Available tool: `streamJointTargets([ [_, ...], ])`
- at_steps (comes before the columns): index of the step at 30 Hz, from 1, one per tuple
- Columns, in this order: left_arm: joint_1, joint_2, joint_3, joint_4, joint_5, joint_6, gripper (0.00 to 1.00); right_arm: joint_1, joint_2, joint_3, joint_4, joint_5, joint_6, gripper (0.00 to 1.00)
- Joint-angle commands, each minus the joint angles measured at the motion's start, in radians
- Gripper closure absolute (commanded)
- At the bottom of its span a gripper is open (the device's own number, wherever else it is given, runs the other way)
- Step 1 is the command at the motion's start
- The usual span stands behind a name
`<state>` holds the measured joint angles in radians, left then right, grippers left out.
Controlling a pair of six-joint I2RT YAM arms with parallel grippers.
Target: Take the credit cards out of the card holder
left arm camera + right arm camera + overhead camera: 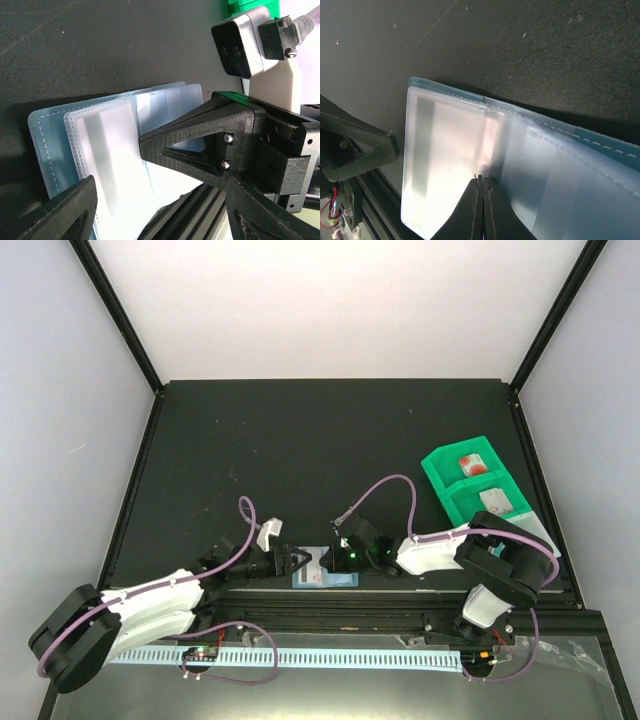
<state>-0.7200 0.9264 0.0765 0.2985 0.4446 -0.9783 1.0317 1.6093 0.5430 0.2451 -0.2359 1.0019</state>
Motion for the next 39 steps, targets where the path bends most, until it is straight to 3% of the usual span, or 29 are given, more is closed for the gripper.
streamJointTargets([
  [1,0.005,-0.006,0.04,-0.006,-0.026,0.026,0.27,0.005,0.025,-0.031,-0.065,0.048,0.001,0.99],
  [39,0.005,0.084,0.063,0.071,0.043,-0.008,0.27,0.005,0.011,-0.038,-0.058,0.051,0.004,0.99],
])
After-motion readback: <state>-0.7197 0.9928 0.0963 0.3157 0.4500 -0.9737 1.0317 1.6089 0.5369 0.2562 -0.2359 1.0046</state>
